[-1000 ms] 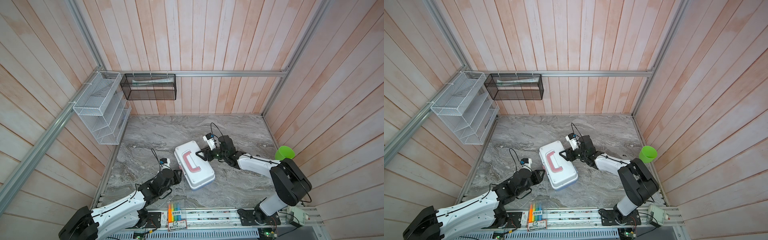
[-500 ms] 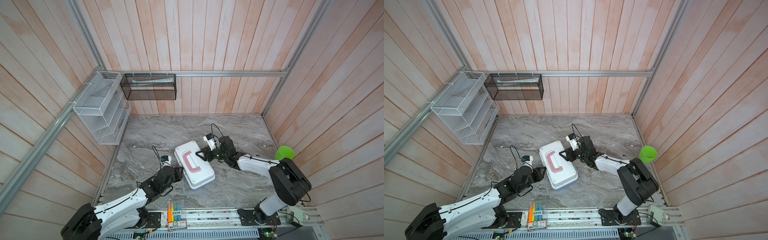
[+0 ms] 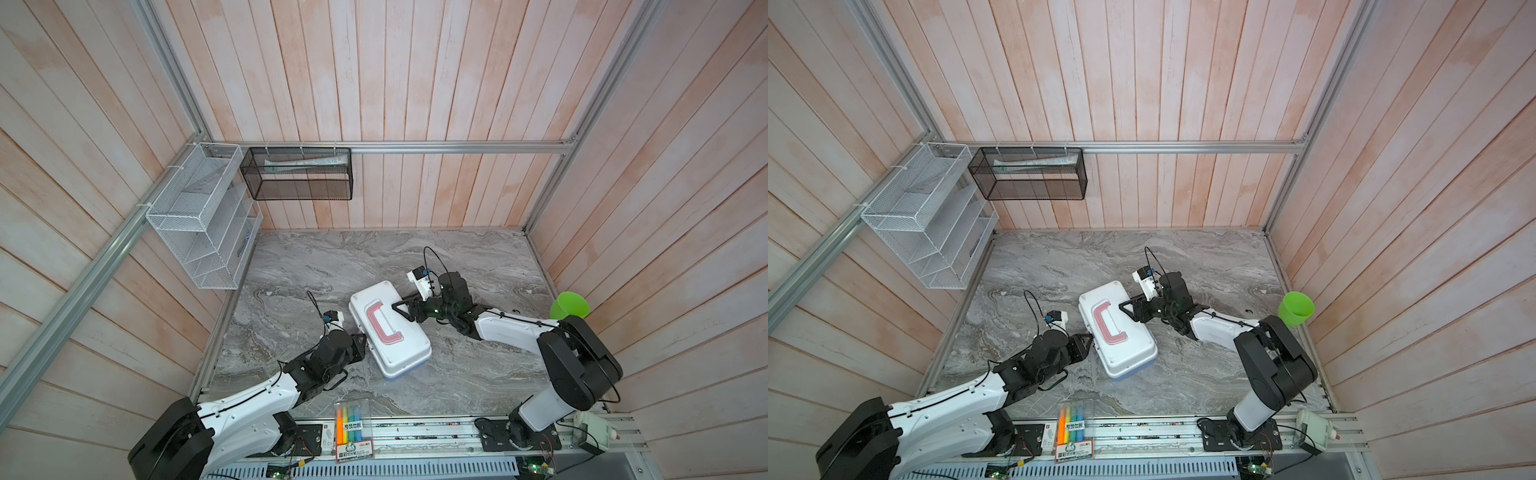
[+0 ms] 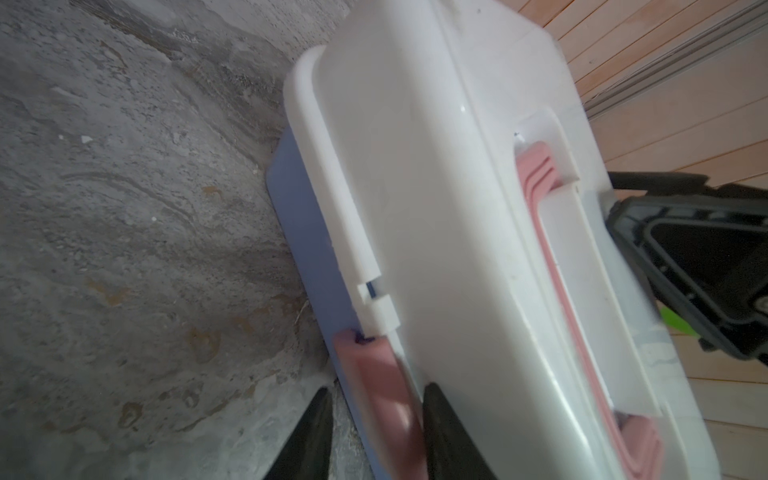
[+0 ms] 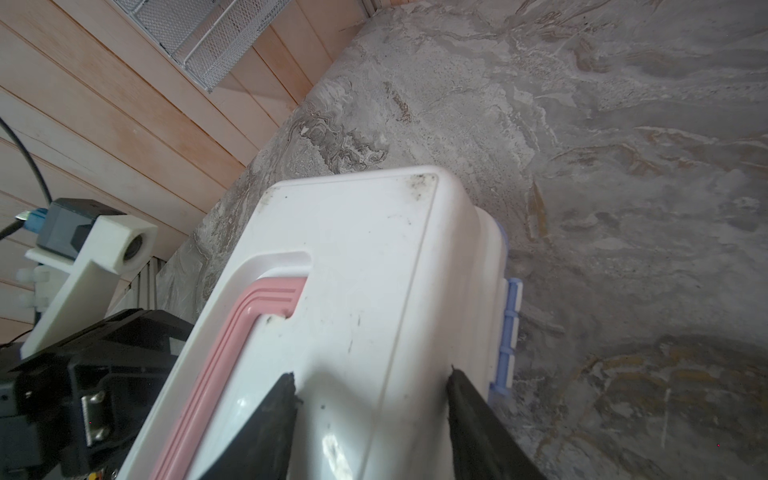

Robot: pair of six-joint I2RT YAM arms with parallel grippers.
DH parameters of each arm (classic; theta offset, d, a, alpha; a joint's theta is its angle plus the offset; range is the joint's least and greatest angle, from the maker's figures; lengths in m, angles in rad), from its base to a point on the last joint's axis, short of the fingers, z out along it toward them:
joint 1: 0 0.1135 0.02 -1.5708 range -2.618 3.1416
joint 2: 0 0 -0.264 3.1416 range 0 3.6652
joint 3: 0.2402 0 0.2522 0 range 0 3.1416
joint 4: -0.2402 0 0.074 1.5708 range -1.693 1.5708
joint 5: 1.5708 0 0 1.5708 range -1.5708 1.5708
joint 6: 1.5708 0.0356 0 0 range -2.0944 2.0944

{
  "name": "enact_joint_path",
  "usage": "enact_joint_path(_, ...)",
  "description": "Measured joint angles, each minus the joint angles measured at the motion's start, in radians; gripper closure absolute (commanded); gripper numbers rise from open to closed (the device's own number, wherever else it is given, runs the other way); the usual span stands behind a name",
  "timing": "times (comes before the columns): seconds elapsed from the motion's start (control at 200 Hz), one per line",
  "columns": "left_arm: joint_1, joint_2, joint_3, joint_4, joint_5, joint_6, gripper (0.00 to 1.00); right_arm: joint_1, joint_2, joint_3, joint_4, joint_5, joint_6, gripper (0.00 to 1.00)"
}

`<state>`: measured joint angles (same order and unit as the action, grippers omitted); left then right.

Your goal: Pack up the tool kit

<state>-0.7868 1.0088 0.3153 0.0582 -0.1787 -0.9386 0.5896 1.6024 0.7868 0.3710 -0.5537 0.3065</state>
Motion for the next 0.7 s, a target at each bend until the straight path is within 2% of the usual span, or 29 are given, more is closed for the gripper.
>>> enact_joint_path(0.225,0.000,-0.010,-0.093,-0.102,-0.005,-0.032,0.62,-0.004,-0.008,-0.010,-0.001,-0.012,0.000,0.45)
enact_joint_path(0.45,-0.002,0.074,-0.088,-0.017,-0.020,-0.046,0.63,-0.005,-0.014,-0.009,-0.012,-0.013,0.000,0.45)
enact_joint_path(0.625,-0.007,0.011,-0.099,-0.047,-0.010,-0.043,0.40,-0.004,-0.027,-0.009,-0.039,-0.013,-0.001,0.45)
enact_joint_path(0.7,-0.014,-0.055,-0.104,-0.100,-0.012,-0.052,0.26,-0.004,-0.029,-0.009,-0.045,-0.013,-0.001,0.45)
